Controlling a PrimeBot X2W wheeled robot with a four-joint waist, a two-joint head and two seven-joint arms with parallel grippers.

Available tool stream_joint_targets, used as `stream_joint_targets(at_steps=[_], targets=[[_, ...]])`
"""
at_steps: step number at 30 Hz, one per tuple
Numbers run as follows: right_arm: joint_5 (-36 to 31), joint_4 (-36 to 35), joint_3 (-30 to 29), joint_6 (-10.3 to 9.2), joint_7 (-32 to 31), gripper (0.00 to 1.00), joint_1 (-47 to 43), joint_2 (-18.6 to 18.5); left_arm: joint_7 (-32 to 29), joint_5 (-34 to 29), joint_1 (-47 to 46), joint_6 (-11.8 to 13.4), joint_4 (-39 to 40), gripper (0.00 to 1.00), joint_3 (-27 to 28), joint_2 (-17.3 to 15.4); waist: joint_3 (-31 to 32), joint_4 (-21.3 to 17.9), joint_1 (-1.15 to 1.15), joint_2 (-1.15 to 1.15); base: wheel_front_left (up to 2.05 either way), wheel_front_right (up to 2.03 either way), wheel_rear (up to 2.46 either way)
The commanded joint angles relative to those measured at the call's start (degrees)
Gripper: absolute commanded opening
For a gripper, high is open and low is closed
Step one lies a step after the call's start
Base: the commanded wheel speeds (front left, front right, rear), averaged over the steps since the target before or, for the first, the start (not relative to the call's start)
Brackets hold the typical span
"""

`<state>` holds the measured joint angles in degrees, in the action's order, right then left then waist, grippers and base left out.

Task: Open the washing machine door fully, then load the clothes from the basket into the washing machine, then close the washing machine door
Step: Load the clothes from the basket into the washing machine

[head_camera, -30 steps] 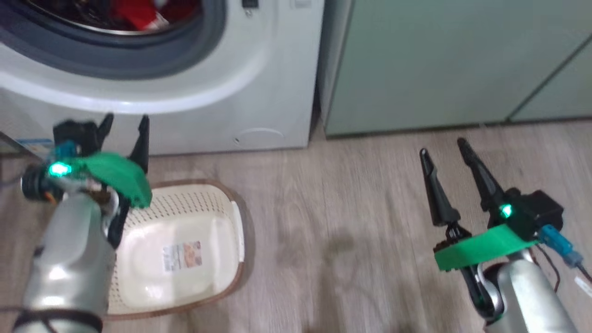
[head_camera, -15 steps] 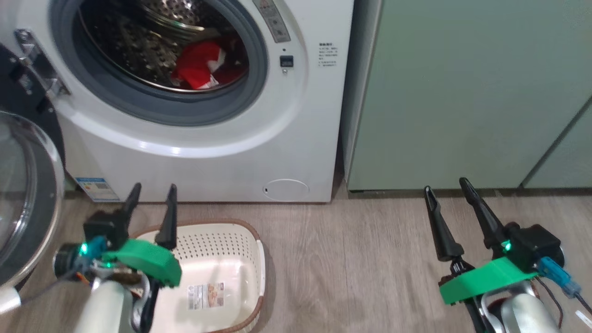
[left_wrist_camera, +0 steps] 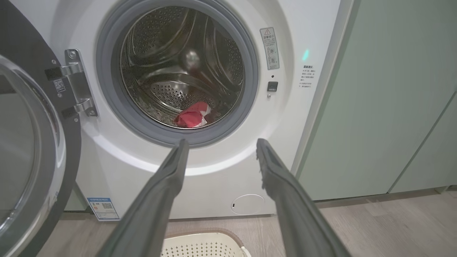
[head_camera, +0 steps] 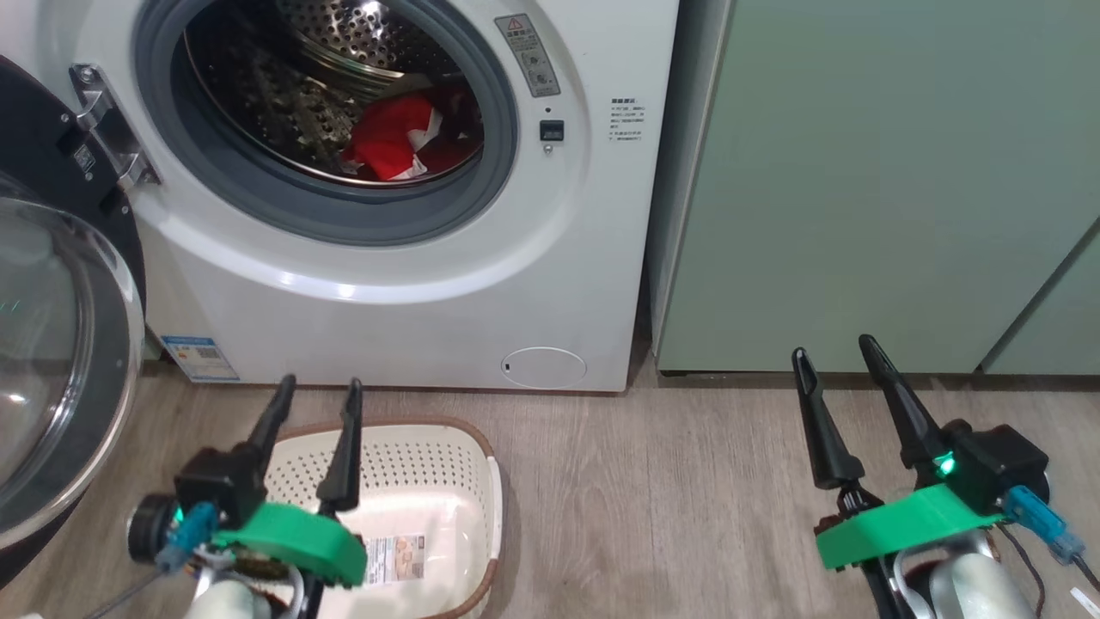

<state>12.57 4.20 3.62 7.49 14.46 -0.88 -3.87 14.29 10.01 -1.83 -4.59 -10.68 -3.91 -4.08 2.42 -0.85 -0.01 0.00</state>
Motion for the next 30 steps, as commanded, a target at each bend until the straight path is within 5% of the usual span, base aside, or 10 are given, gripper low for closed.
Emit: stream_joint_targets(at_steps=[1, 30], targets=[[-0.41, -1.97, 1.21, 0.00, 0.54, 1.00, 1.30, -0.07, 0.71, -0.29, -1.54, -0.18, 2.20, 1.00, 1.68, 0.04, -0.05, -0.07, 0.01, 0.00, 0.00, 0.00, 0.00], [-0.70, -1.92, 0.74, 0.00, 0.54, 1.00, 1.50, 0.24, 0.71, -0.54, -0.61, 0.74, 3.15, 1.00, 0.21, 1.19, -0.36, -0.84, 0.01, 0.00, 0.00, 0.00, 0.00]])
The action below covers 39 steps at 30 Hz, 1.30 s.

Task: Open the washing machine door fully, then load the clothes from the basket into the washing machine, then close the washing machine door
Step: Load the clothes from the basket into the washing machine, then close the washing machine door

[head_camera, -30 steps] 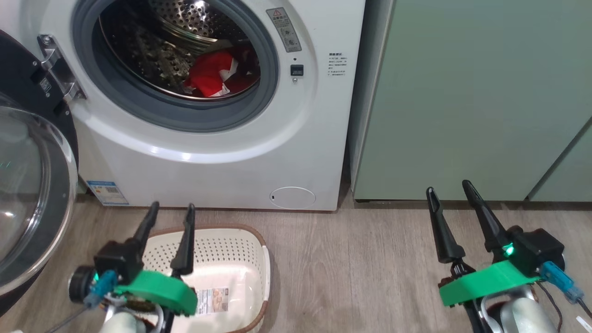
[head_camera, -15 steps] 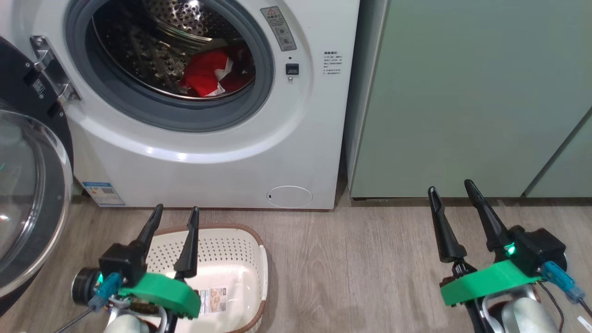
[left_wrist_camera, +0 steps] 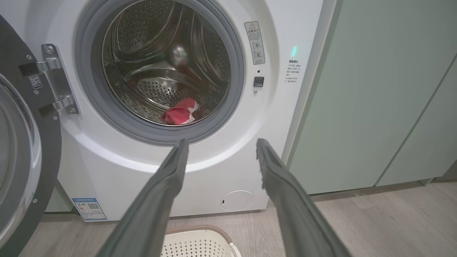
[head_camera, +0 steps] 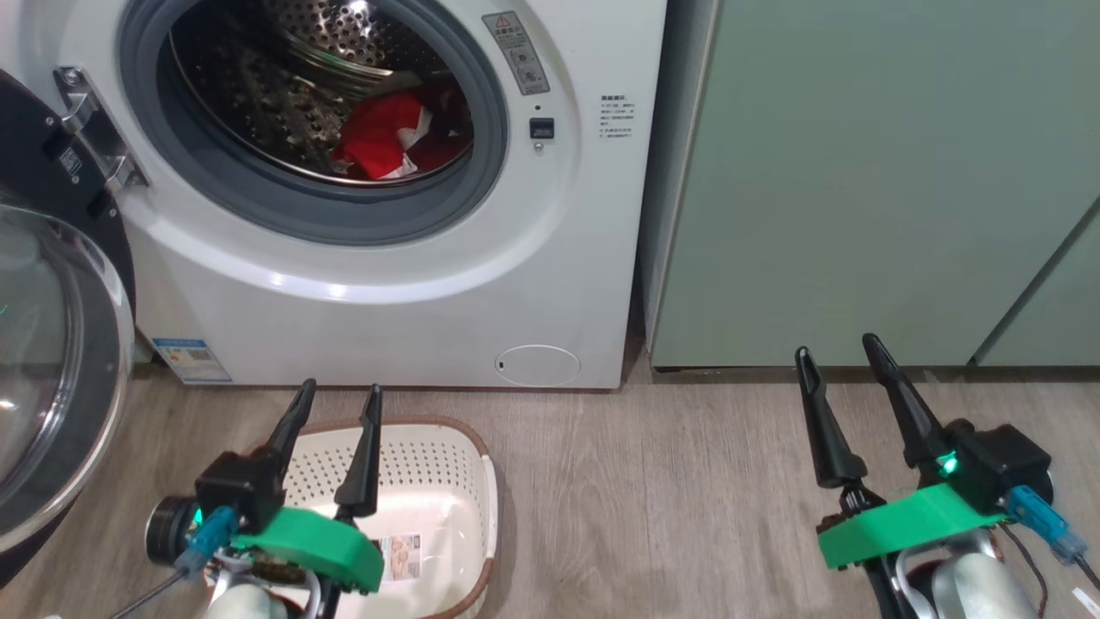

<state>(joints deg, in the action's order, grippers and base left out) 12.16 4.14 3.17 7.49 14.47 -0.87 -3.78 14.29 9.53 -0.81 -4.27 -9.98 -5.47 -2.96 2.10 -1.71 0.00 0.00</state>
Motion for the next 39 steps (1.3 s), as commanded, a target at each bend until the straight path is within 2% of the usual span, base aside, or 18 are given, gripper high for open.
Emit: stream_joint_targets(at_steps=[1, 17, 39], targets=[[-0.28, -1.84, 1.21, 0.00, 0.53, 1.00, 1.50, 0.16, 0.71, -0.06, -1.65, 0.41, 2.47, 1.00, 1.71, 0.07, -0.07, 0.04, 0.00, 0.00, 0.00, 0.00, 0.00], [-0.31, -1.69, 1.21, 0.00, 0.53, 1.00, 1.20, 0.17, 0.71, 0.27, -2.13, 0.41, 1.49, 1.00, 1.98, 0.08, -0.50, 0.41, 0.00, 0.00, -0.27, 0.27, 0.00], [-0.20, -0.72, 1.49, 0.00, 0.53, 1.00, 0.99, 0.33, 0.71, -0.86, -1.55, 0.63, 2.13, 1.00, 3.04, 0.08, -0.53, 1.50, 0.00, 0.00, -1.73, 1.72, 0.01]])
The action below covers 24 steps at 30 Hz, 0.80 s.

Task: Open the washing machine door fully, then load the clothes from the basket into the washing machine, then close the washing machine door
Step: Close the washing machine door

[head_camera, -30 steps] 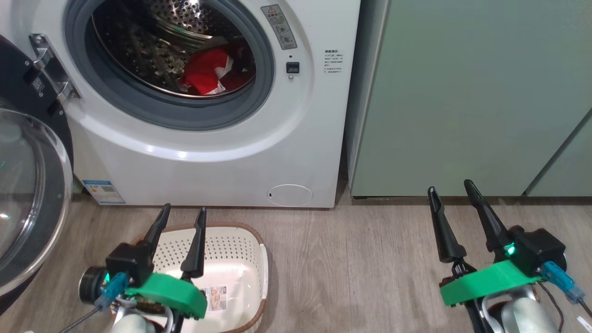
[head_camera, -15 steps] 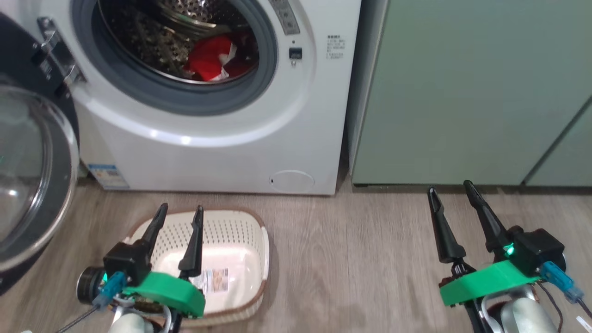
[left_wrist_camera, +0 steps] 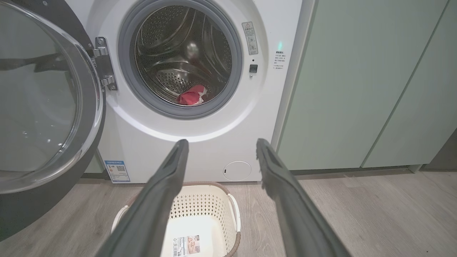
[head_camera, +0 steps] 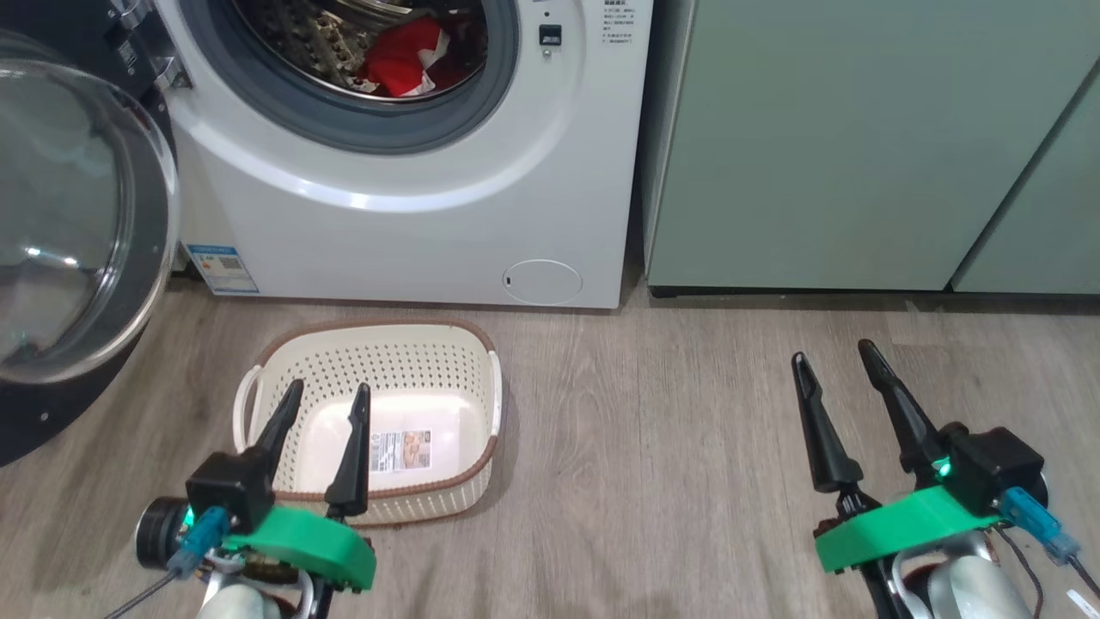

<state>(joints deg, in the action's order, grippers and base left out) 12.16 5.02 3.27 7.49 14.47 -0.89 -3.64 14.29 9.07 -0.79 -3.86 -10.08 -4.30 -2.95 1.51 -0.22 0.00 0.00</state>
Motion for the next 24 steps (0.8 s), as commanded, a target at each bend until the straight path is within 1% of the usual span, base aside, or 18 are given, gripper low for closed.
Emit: stream_joint_targets(at_steps=[1, 4, 24], targets=[[-0.19, -1.53, 1.43, 0.00, 0.53, 1.00, 1.01, 0.19, 0.71, -0.48, -1.52, 0.19, 2.16, 1.00, 1.88, 0.07, 0.13, 0.00, 0.00, 0.00, -0.88, 0.88, 0.00], [-0.15, -1.35, 1.56, 0.00, 0.53, 1.00, 1.03, 0.20, 0.71, -0.67, -1.44, 0.08, 1.92, 1.00, 1.94, 0.07, 0.39, -0.03, 0.00, 0.00, -0.61, 0.61, 0.00], [-0.07, -1.27, 1.49, 0.00, 0.53, 1.00, 1.07, 0.21, 0.71, -1.01, -1.66, 0.31, 1.24, 1.00, 1.36, 0.07, 0.44, -0.10, 0.00, 0.00, 0.00, 0.00, 0.00]])
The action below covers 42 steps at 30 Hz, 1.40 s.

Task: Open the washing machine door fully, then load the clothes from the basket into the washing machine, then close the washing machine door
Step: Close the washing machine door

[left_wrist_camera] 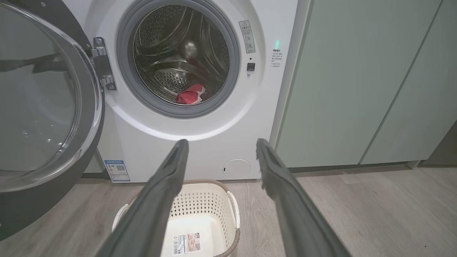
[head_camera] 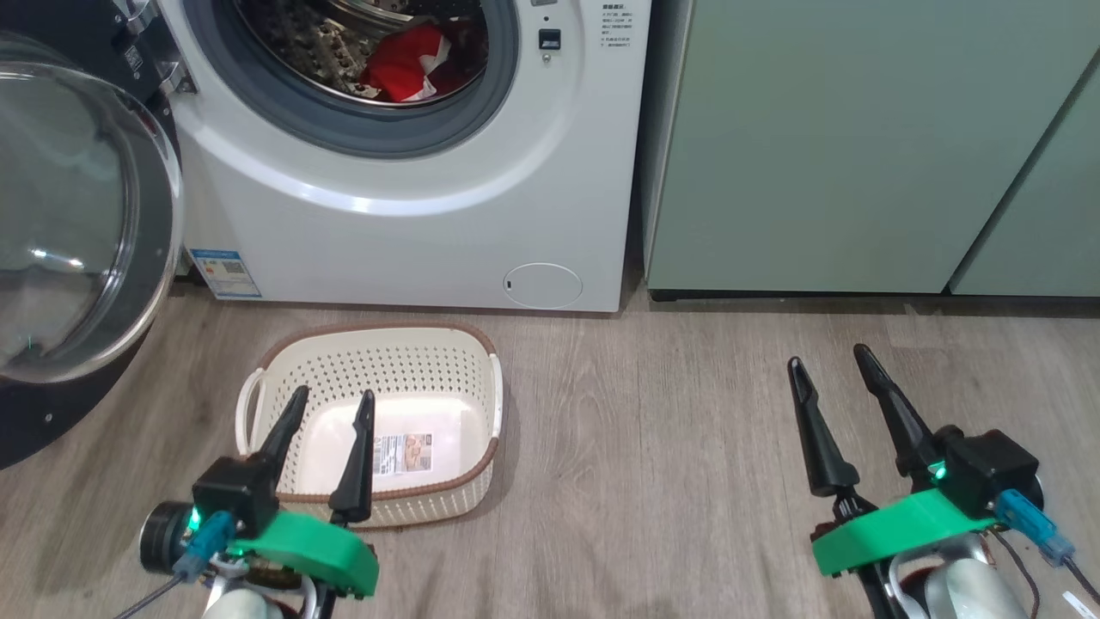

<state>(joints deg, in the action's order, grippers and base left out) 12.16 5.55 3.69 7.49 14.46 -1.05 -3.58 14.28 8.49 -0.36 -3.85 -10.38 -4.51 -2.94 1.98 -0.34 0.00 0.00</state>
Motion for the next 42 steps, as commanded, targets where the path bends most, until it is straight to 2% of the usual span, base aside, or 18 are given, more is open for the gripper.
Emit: stream_joint_targets(at_steps=[1, 7, 14, 20, 31, 36, 42], targets=[[-0.10, -1.81, 1.02, 0.00, 0.54, 1.00, 1.22, 0.14, 0.72, -0.39, -2.10, 0.37, 1.51, 1.00, 1.55, 0.06, -0.11, 0.08, 0.00, 0.00, 0.00, 0.00, 0.00], [-0.12, -2.12, 0.52, 0.00, 0.54, 1.00, 1.08, 0.16, 0.72, -0.21, -2.48, 0.47, 1.31, 1.00, 0.83, 0.06, -1.29, 1.52, 0.00, 0.00, 0.00, 0.00, 0.00], [-0.10, -2.02, 0.86, 0.00, 0.54, 1.00, 0.89, 0.11, 0.72, 0.14, -4.04, 0.93, 0.32, 1.00, -0.54, 0.06, -3.55, 6.85, 0.00, 0.00, 0.00, 0.00, 0.00], [-0.21, -2.52, 1.30, 0.00, 0.54, 1.00, 1.60, -0.10, 0.72, 0.72, -4.70, 1.62, -0.13, 1.00, -0.97, 0.06, -4.28, 14.05, 0.00, 0.00, 0.00, 0.00, 0.00], [0.74, -2.28, 2.16, 0.00, 0.54, 1.00, 0.95, 0.29, 0.72, -1.13, -3.26, 1.30, 0.84, 1.00, 1.90, -0.04, -0.05, 28.74, 0.00, 0.00, 0.00, 0.00, 0.00], [1.05, -1.58, 5.73, 0.00, 0.54, 1.00, 3.94, 0.45, 0.72, -1.02, -1.61, 2.82, 4.30, 1.00, 5.61, -0.03, -1.27, 29.73, 0.00, 0.00, 0.00, 0.00, 0.00], [1.73, -0.42, 7.31, 0.00, 0.54, 1.00, 6.54, 0.37, 0.72, -0.53, 0.15, 3.99, 7.30, 1.00, 7.25, 0.03, -2.04, 30.16, 0.00, 0.00, 0.00, 0.00, 0.00]])
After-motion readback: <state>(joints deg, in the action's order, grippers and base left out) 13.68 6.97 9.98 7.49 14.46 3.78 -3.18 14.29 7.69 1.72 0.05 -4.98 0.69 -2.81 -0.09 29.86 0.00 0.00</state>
